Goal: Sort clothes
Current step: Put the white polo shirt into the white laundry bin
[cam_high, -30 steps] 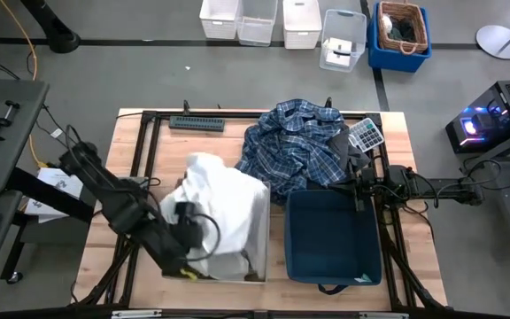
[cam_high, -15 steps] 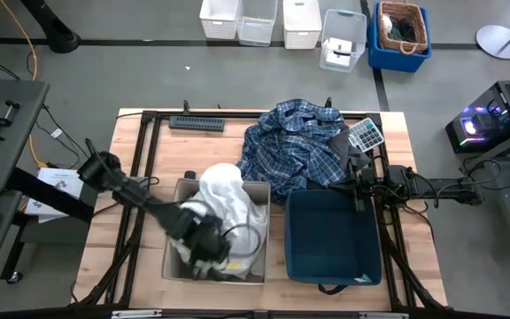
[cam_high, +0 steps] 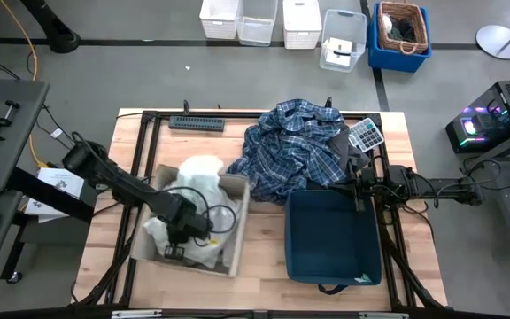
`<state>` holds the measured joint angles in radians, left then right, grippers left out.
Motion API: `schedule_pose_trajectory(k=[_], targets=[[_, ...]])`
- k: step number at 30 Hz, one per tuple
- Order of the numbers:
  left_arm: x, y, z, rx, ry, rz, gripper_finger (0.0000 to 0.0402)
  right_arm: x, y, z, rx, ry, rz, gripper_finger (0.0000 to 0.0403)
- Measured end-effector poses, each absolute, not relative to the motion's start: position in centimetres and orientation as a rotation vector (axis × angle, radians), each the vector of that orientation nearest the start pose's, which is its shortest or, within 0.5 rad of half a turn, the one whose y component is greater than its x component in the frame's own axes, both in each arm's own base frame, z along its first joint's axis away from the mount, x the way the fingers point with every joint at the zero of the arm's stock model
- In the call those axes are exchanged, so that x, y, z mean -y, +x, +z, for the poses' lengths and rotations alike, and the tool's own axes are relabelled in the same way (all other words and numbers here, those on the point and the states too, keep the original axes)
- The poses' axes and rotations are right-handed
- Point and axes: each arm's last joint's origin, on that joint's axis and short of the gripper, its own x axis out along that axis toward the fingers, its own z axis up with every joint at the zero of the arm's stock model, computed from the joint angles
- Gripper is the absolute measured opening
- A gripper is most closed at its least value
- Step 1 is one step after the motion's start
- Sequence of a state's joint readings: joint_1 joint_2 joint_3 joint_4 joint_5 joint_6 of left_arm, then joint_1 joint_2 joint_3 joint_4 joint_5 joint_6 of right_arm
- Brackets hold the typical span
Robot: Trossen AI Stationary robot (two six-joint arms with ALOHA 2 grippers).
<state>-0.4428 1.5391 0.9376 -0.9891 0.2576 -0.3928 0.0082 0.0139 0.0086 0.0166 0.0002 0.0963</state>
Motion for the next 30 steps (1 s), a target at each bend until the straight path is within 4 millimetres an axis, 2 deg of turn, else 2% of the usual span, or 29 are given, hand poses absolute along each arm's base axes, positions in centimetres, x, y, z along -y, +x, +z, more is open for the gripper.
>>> schedule_pose_trajectory(k=[4,8,12,16,19,23,27,30], targets=[[10.1,22.2,18.2,-1.599,-0.292,-0.131,0.0009,-0.1,9.8,16.7,0.011,0.096,0.009,0.0],[9.0,22.2,16.0,-1.6,-0.419,-0.045,0.0009,-0.1,9.8,16.7,0.011,0.096,0.009,0.0],[9.0,21.7,13.9,-1.581,-0.481,-0.12,0.0009,-0.1,9.8,16.7,0.011,0.096,0.009,0.0],[9.0,21.5,13.4,-1.571,-0.474,-0.161,0.0011,-0.1,9.8,16.7,0.011,0.096,0.009,0.0],[9.1,21.6,13.8,-1.56,-0.491,-0.14,0.0029,-0.1,9.8,16.7,0.011,0.097,0.009,0.0],[9.3,22.4,15.2,-1.551,-0.498,-0.141,0.008,-0.1,9.8,16.7,0.011,0.097,0.009,0.0],[9.6,23.2,17.9,-1.565,-0.504,-0.14,0.0141,-0.1,9.8,16.7,0.011,0.096,0.009,0.0],[9.6,23.7,20.6,-1.582,-0.551,-0.219,0.018,-0.1,9.8,16.7,0.011,0.096,0.009,0.0]])
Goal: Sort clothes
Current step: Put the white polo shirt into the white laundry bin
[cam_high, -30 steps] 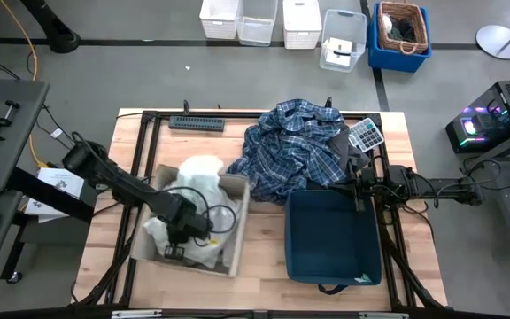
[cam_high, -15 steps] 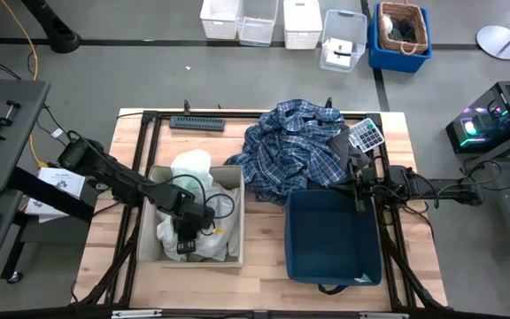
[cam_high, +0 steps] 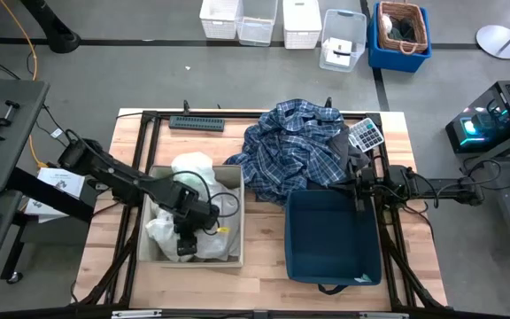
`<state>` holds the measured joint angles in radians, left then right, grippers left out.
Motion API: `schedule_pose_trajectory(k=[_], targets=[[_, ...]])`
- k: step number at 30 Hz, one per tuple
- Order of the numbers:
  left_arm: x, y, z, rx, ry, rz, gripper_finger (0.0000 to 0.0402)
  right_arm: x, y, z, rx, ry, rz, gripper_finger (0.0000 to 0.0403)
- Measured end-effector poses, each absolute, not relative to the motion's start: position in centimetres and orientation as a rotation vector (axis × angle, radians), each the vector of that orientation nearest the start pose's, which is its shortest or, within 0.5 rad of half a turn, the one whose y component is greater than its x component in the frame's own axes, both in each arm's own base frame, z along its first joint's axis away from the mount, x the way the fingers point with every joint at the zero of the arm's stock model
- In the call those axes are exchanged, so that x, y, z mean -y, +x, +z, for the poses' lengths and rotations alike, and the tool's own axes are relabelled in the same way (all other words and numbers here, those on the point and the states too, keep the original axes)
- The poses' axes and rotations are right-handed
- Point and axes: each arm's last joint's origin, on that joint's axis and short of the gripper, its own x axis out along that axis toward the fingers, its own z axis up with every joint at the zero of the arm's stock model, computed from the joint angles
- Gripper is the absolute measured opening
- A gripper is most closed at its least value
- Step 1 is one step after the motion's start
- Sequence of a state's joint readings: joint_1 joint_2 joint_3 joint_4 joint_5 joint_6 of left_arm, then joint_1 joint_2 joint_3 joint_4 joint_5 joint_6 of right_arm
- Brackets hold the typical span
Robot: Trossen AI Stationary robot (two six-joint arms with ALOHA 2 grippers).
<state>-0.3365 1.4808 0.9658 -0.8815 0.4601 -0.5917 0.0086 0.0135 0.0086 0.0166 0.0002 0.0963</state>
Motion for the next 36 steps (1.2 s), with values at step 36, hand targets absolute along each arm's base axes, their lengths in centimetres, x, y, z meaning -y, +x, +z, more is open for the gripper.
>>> schedule_pose_trajectory(k=[36], targets=[[-20.5,22.7,23.6,-1.597,-1.054,0.777,0.0212,-0.1,9.8,16.7,0.011,0.096,0.009,0.0]])
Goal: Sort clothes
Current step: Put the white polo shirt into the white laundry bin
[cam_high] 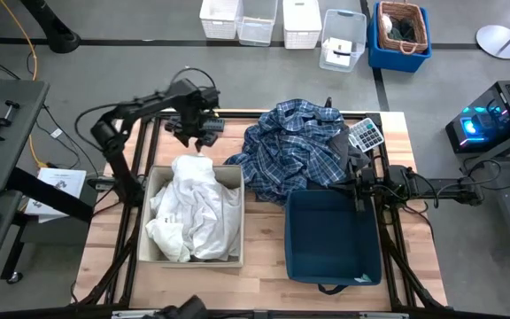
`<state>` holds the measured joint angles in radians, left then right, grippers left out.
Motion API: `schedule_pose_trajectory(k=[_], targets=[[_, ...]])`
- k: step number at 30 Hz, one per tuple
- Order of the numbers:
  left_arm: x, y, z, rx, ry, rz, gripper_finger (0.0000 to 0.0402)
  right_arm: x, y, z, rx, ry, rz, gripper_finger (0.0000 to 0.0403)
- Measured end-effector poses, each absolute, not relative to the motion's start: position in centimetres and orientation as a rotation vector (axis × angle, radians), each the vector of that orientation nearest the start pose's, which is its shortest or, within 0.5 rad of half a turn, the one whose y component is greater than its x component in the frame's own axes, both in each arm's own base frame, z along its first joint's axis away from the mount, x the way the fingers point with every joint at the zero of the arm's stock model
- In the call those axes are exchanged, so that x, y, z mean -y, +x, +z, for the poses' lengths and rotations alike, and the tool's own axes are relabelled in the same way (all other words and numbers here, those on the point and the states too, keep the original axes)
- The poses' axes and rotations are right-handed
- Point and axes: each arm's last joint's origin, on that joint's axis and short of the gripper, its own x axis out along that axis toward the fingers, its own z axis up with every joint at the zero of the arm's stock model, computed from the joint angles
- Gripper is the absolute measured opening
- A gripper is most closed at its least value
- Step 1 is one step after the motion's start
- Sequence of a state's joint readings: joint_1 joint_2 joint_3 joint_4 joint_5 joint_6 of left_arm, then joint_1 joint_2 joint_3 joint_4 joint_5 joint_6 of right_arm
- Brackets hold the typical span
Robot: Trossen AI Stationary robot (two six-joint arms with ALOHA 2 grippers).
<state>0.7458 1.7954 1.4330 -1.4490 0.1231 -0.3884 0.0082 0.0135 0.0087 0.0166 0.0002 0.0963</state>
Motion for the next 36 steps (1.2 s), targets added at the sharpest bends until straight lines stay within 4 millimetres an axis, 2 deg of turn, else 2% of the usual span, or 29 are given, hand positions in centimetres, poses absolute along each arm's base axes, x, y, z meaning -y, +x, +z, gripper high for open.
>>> schedule_pose_trajectory(k=[4,7,11,14,21,28,36], targets=[[-19.7,24.1,22.7,-1.65,-0.978,0.8,0.0211,-0.1,9.8,16.7,0.012,0.096,0.009,0.0],[-18.6,25.1,22.6,-1.644,-0.937,0.738,0.0211,-0.1,9.8,16.7,0.012,0.096,0.009,0.0],[-16.4,26.1,23.7,-1.633,-0.913,0.523,0.0211,-0.1,9.8,16.7,0.012,0.096,0.009,0.0],[-14.7,26.0,25.1,-1.626,-0.867,0.436,0.0211,-0.1,9.8,16.7,0.012,0.096,0.009,0.0],[-12.1,23.1,29.7,-1.56,-0.812,0.413,0.0211,-0.1,9.8,16.7,0.011,0.097,0.009,0.0],[-9.2,19.2,34.3,-1.378,-0.852,0.443,0.0211,-0.1,9.8,16.7,0.012,0.096,0.009,0.0],[-3.7,17.5,36.8,-1.307,-0.891,0.353,0.0211,-0.1,9.8,16.7,0.011,0.096,0.009,0.0]])
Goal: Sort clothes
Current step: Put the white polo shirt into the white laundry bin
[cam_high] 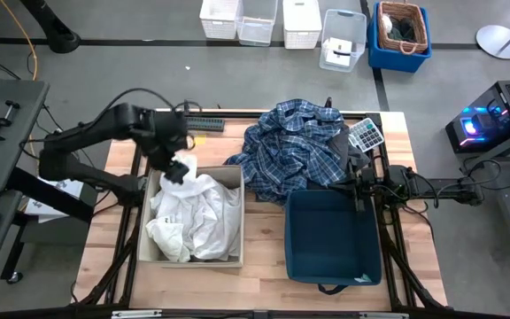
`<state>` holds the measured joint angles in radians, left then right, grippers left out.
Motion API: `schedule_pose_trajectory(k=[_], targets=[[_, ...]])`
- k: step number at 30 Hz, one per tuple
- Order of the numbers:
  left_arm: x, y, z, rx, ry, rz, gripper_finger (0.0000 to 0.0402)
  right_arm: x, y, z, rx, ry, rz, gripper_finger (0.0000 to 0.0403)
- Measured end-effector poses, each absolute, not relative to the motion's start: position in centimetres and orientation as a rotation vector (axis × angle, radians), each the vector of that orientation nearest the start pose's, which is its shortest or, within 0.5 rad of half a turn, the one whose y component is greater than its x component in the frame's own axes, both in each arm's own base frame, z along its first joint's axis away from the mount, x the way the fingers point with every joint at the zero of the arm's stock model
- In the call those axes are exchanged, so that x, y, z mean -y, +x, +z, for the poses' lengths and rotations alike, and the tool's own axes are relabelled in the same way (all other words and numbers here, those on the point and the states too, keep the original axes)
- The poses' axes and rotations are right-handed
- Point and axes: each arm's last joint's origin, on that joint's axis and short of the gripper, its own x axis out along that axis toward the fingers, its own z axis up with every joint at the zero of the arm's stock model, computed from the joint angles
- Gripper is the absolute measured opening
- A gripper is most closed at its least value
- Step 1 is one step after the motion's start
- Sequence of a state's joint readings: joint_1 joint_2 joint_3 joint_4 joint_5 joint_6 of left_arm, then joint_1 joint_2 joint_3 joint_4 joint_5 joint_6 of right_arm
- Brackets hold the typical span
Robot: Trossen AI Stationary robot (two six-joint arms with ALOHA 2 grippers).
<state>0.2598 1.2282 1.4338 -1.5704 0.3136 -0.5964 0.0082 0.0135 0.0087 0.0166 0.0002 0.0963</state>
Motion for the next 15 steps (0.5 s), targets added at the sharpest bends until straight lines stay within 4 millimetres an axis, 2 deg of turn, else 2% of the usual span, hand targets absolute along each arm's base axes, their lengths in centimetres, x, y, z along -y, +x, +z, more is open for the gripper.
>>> schedule_pose_trajectory(k=[5,8,13,15], targets=[[0.1,17.8,37.1,-1.324,-0.831,0.3,0.0211,-0.1,9.8,16.7,0.011,0.096,0.009,0.0],[2.1,18.8,36.6,-1.27,-0.756,0.294,0.0211,-0.1,9.8,16.7,0.011,0.096,0.009,0.0],[4.8,21.0,32.8,-1.171,-0.697,0.376,0.0211,-0.1,9.8,16.7,0.011,0.096,0.009,0.0],[5.7,21.6,32.1,-1.143,-0.725,0.344,0.0211,-0.1,9.8,16.7,0.012,0.096,0.009,0.0]])
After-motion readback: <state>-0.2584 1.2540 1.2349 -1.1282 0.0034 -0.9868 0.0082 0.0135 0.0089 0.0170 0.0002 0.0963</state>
